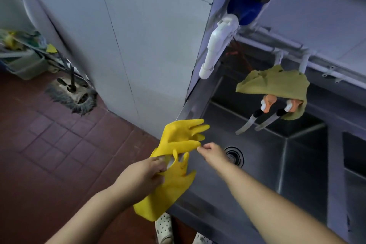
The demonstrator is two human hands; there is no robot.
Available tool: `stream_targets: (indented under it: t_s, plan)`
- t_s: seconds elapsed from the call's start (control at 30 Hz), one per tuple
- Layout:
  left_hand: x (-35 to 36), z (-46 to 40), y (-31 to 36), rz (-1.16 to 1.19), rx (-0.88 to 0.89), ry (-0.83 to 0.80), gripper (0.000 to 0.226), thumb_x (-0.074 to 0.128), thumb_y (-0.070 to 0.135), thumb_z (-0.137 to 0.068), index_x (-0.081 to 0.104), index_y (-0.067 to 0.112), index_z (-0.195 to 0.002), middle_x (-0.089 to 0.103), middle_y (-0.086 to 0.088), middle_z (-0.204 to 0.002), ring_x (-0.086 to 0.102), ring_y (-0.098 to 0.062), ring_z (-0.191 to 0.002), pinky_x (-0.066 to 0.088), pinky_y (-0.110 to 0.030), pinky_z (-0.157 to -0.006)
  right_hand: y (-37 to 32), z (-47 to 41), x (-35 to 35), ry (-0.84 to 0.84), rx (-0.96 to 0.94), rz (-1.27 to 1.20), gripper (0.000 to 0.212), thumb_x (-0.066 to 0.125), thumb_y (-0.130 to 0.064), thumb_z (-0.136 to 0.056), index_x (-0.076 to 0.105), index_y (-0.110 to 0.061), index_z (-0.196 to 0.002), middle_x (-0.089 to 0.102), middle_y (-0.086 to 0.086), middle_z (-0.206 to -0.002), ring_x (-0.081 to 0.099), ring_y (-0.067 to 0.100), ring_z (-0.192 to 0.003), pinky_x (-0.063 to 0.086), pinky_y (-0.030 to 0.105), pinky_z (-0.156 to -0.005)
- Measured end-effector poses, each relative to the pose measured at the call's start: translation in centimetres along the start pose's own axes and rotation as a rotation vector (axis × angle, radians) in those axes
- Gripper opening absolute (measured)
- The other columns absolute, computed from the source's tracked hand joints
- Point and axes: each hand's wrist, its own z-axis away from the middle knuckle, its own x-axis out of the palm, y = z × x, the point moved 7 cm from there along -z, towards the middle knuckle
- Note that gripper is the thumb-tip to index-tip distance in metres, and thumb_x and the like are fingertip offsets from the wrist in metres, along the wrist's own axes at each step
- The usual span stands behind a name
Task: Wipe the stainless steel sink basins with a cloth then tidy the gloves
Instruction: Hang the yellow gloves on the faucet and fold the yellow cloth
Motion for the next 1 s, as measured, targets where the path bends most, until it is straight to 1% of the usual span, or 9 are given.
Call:
stream_targets:
  t_s: [0.07, 0.17, 0.27, 0.37, 0.5, 0.63, 0.7, 0.8, 1.0]
  plan:
    - [-1.4, 0.9, -0.4, -0.004, -0.002, 0.015, 0.009, 0.059, 0.028, -0.087, 0.051, 0.025, -0.091, 0.045, 0.018, -0.080, 0.044, -0.006, -0.075, 0.033, -0.025, -0.061, -0.2, -0.4, 1.7, -0.039, 0.093, -0.210, 0.038, 0.063, -0.037, -0.088, 0.054, -0.011, -0.115, 0.055, 0.005, -0.096, 0.051, 0.017, -0.079, 0.039, 0.025, -0.061]
    - [-3.0, 1.6, -0.9, -0.027, -0.018, 0.047, 0.010, 0.057, 0.026, -0.089, 0.047, 0.031, -0.087, 0.042, 0.021, -0.069, 0.039, -0.005, -0.070, 0.028, -0.013, -0.055, -1.1, -0.7, 3.6, -0.062, 0.145, -0.407, 0.029, 0.066, -0.027, -0.088, 0.055, -0.010, -0.110, 0.059, 0.005, -0.090, 0.055, 0.014, -0.073, 0.041, 0.023, -0.057]
    - [-3.9, 2.0, -1.5, -0.036, -0.063, 0.063, 0.012, 0.055, 0.024, -0.090, 0.048, 0.034, -0.088, 0.043, 0.020, -0.068, 0.043, -0.004, -0.074, 0.028, -0.018, -0.057, -1.7, -0.7, 4.0, 0.018, 0.122, -0.533, 0.021, 0.067, -0.010, -0.085, 0.055, -0.010, -0.102, 0.059, 0.005, -0.082, 0.053, 0.013, -0.066, 0.043, 0.022, -0.058]
    - [-5.1, 1.8, -1.2, -0.070, -0.053, 0.070, 0.009, 0.055, 0.026, -0.090, 0.053, 0.033, -0.093, 0.048, 0.019, -0.074, 0.052, -0.009, -0.085, 0.030, -0.024, -0.062, -2.4, 0.1, 2.9, 0.049, 0.062, -0.542, 0.013, 0.067, -0.009, -0.084, 0.057, -0.013, -0.090, 0.062, 0.006, -0.086, 0.058, 0.018, -0.076, 0.047, 0.028, -0.069]
    - [-6.9, 0.6, 1.6, -0.135, 0.134, 0.046, 0.021, 0.055, 0.026, -0.090, 0.060, 0.033, -0.108, 0.064, 0.012, -0.100, 0.056, -0.009, -0.097, 0.041, -0.026, -0.073, -3.1, 1.4, 0.7, -0.014, 0.002, -0.491, 0.014, 0.059, -0.011, -0.090, 0.056, -0.018, -0.079, 0.060, 0.002, -0.073, 0.055, 0.011, -0.063, 0.045, 0.022, -0.059]
    - [-8.0, -1.8, 3.6, -0.060, 0.229, 0.032, 0.025, 0.057, 0.028, -0.084, 0.066, 0.034, -0.107, 0.068, 0.012, -0.099, 0.059, -0.011, -0.092, 0.047, -0.028, -0.078, -2.1, 2.6, -1.1, -0.067, 0.048, -0.526, 0.023, 0.045, -0.008, -0.096, 0.057, -0.019, -0.080, 0.060, 0.001, -0.072, 0.054, 0.009, -0.062, 0.040, 0.019, -0.055]
    - [-7.9, -4.1, 3.4, 0.021, 0.177, 0.047, 0.021, 0.063, 0.022, -0.083, 0.068, 0.031, -0.101, 0.067, 0.012, -0.088, 0.060, -0.012, -0.085, 0.044, -0.022, -0.070, -1.4, 2.9, -1.8, -0.056, 0.070, -0.545, 0.026, 0.042, -0.009, -0.096, 0.061, -0.019, -0.080, 0.062, 0.002, -0.074, 0.056, 0.013, -0.066, 0.041, 0.023, -0.059]
    - [-6.4, -8.5, 1.6, 0.131, 0.033, 0.111, 0.016, 0.066, 0.017, -0.083, 0.068, 0.022, -0.097, 0.060, 0.008, -0.081, 0.061, -0.019, -0.087, 0.045, -0.027, -0.072, -0.5, 3.1, -1.8, -0.081, 0.134, -0.645, 0.024, 0.042, -0.008, -0.097, 0.059, -0.013, -0.080, 0.062, 0.007, -0.079, 0.060, 0.019, -0.071, 0.048, 0.029, -0.065]
    - [-1.9, -14.4, -1.5, -0.044, -0.109, 0.109, 0.020, 0.057, 0.022, -0.090, 0.063, 0.021, -0.109, 0.061, -0.001, -0.111, 0.056, -0.023, -0.102, 0.040, -0.027, -0.073, 3.0, 3.7, -1.6, -0.048, 0.209, -0.742, 0.021, 0.041, -0.005, -0.097, 0.060, -0.009, -0.094, 0.065, 0.007, -0.072, 0.059, 0.017, -0.062, 0.043, 0.024, -0.055]
